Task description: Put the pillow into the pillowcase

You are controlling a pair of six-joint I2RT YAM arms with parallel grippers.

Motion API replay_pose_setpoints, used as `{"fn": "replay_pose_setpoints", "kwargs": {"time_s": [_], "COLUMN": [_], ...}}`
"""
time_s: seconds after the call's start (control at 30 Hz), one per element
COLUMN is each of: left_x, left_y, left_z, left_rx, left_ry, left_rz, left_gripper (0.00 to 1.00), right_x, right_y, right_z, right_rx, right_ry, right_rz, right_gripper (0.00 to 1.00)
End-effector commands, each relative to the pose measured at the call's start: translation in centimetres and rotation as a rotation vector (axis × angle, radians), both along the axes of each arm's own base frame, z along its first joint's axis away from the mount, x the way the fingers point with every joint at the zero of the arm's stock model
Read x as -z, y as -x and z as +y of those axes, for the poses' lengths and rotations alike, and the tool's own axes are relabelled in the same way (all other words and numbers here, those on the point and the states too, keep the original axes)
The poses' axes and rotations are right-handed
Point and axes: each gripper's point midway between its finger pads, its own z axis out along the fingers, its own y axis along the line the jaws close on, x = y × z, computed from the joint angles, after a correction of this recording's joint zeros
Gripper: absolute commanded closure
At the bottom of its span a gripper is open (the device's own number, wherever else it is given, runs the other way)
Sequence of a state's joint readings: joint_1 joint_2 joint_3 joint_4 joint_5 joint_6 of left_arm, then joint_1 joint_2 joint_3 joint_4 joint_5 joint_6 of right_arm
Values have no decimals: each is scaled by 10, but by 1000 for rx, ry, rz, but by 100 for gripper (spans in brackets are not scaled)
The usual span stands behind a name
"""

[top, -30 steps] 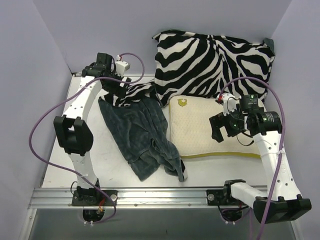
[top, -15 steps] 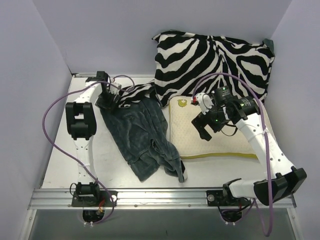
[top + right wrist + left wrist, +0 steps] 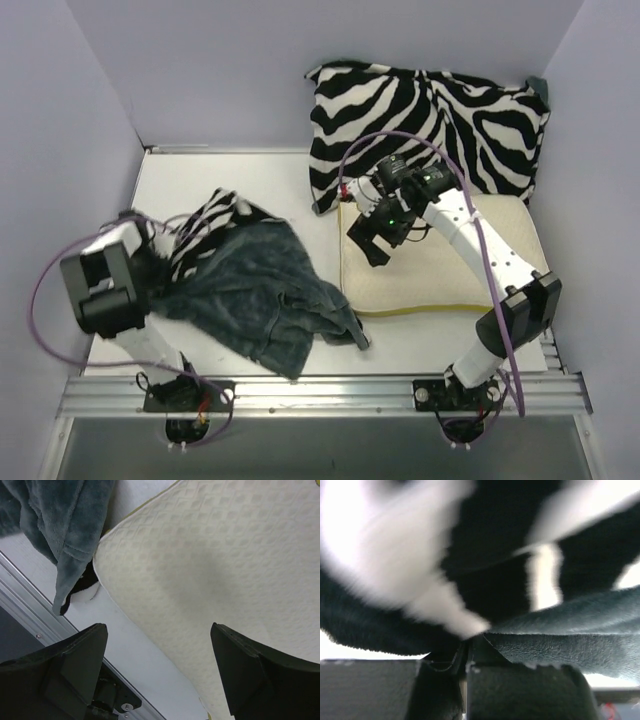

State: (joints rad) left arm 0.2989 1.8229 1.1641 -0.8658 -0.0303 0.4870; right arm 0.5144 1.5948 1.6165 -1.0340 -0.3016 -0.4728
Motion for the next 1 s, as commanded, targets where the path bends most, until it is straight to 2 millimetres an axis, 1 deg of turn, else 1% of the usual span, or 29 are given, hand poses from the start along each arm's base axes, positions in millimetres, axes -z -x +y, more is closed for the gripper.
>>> {"fn": "replay_pose_setpoints", "kwargs": {"time_s": [0.0, 0.03, 0.07, 0.1, 0.13, 0.17, 0.2, 0.23, 0.27, 0.3, 0.33, 0.37, 0.4, 0.43, 0.47, 0.5, 0.53, 0.57, 0.6, 0.67, 0.7, 0.73, 0.77, 0.8, 0.83, 0.87, 0.9, 0.93, 0.97], "left_x": [-13, -27, -34, -43, -58, -72, -90, -111, -123, -132, -145, -149, -150, -146, -149, -142, -142, -150, -146, -148, -145, -143, -141, -134, -130, -129, -120, -118, -116], "left_y": [91, 99, 115, 118, 111, 119, 109, 87, 81, 69, 55, 42, 32, 20, 1, -11, -21, -39, -49, -69, -78, -85, -93, -98, -103, -112, -116, -120, -130], "left_z": [15, 21, 27, 30, 23, 17, 8, -6, -15, -28, -35, -46, -53, -65, -66, -68, -75, -75, -83, -95, -102, -108, -117, -128, -135, -146, -151, -160, -165], "left_rx": [66, 88, 61, 81, 80, 72, 108, 131, 142, 177, 173, 185, 192, 178, 180, 138, 142, 142, 135, 163, 169, 182, 215, 240, 261, 305, 319, 346, 378], "left_ry": [-49, -82, -78, -77, -30, 27, 63, 130, 160, 190, 207, 242, 255, 279, 265, 272, 283, 283, 334, 367, 404, 424, 453, 507, 532, 546, 561, 575, 566], "left_rz": [162, 124, 138, 119, 27, 16, -70, -184, -222, -265, -310, -347, -360, -346, -388, -370, -377, -425, -421, -455, -457, -466, -485, -484, -492, -522, -515, -525, -559], "left_gripper": [100, 100, 86, 75, 61, 41, 34, 30, 28, 24, 23, 22, 22, 21, 20, 19, 19, 19, 19, 18, 18, 18, 18, 16, 14, 10, 9, 9, 9], "right_x": [1, -2, 6, 7, 1, 8, 9, 9, 11, 12, 13, 17, 20, 25, 36, 40, 44, 58, 64, 78, 83, 92, 99, 103, 111, 113, 114, 115, 111], "right_y": [-3, -9, -12, -15, -22, -28, -31, -36, -46, -50, -55, -65, -68, -72, -78, -79, -79, -78, -76, -67, -61, -54, -48, -44, -39, -38, -37, -37, -36], "right_z": [22, 30, 38, 44, 52, 60, 66, 72, 82, 88, 94, 104, 110, 115, 122, 128, 134, 138, 141, 148, 151, 151, 154, 155, 154, 155, 154, 153, 150], "right_rx": [-39, -44, -55, -58, -53, -50, -45, -34, -11, 0, 9, 30, 34, 40, 45, 47, 38, 35, 36, 24, 32, 33, 30, 34, 51, 56, 63, 76, 80], "right_ry": [-18, -33, -23, -25, -44, -44, -54, -64, -84, -98, -110, -129, -144, -151, -157, -168, -173, -165, -161, -165, -164, -160, -155, -153, -140, -140, -137, -132, -128], "right_rz": [49, 42, 64, 68, 51, 71, 77, 81, 92, 95, 100, 103, 112, 115, 121, 133, 142, 174, 191, 248, 274, 313, 333, 351, 377, 383, 385, 388, 380], "right_gripper": [14, 19, 20, 21, 24, 24, 26, 29, 30, 31, 33, 34, 34, 35, 35, 36, 36, 36, 36, 36, 36, 36, 36, 36, 36, 36, 36, 36, 36]}}
